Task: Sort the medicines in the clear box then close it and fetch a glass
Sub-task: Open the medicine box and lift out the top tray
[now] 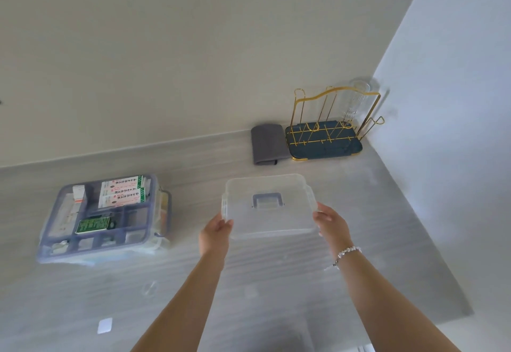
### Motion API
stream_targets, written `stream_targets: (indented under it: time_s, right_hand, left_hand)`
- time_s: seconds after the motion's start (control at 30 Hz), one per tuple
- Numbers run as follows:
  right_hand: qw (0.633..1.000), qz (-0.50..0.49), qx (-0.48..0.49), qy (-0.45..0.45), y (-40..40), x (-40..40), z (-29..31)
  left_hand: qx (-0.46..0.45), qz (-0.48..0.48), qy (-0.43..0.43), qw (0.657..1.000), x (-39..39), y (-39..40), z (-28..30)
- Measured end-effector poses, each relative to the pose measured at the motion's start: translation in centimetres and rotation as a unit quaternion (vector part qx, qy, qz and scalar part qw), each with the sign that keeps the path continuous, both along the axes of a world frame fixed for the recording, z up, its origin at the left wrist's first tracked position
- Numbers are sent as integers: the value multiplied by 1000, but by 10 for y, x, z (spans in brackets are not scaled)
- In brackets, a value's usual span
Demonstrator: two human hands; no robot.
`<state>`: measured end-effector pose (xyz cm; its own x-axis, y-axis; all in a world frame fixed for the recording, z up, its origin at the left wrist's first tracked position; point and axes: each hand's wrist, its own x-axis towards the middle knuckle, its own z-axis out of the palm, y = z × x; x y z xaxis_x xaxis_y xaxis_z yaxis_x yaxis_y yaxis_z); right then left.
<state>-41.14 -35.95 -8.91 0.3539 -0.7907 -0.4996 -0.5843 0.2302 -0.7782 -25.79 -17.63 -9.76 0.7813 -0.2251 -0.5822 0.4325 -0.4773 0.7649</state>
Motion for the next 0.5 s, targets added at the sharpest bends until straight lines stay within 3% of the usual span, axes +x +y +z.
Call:
stream_targets:
  time_s: [0.13,0.27,0.4,0.5]
  right_hand:
    - [999,1,34,6,3,-3,-13]
    - [999,20,31,29,3,-3,-16]
    - [990,56,-97,86,13,5,-7]
    - [987,72,-140,37,32,22,9]
  left_hand:
    - [27,-31,36,999,-5,1,-10]
    - [60,-65,18,996,-6,-1,-13]
    - [77,-59,-27,995,-3,-1,1]
    - [46,-61,-105,991,3,10,24]
